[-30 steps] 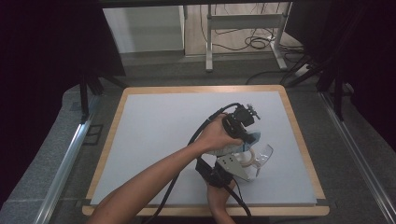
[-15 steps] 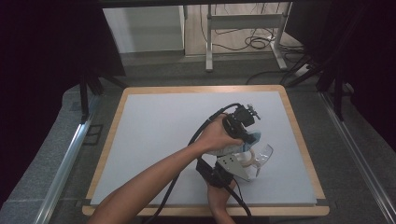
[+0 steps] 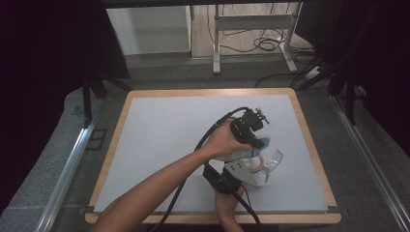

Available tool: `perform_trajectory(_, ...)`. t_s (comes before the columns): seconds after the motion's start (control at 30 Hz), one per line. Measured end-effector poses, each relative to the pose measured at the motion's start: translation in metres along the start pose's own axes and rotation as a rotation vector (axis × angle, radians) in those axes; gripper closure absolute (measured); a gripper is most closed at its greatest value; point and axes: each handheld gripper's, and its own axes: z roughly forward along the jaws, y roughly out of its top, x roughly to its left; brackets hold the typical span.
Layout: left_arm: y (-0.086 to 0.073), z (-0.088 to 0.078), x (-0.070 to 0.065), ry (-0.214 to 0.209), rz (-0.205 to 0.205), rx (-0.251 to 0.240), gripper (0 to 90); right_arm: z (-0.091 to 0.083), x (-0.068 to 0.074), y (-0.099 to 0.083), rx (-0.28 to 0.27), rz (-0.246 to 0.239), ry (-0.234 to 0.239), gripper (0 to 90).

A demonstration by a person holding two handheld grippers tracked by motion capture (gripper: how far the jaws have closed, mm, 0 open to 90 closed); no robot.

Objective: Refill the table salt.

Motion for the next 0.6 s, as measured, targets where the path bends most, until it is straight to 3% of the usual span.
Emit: perform_trajectory(0.6, 0.0015, -0.0007, 0.0005, -0.002, 0.005, -0.002, 90.0, 0.0003, -0.0004, 0.0019, 0.001, 0.003, -0.002, 45.2)
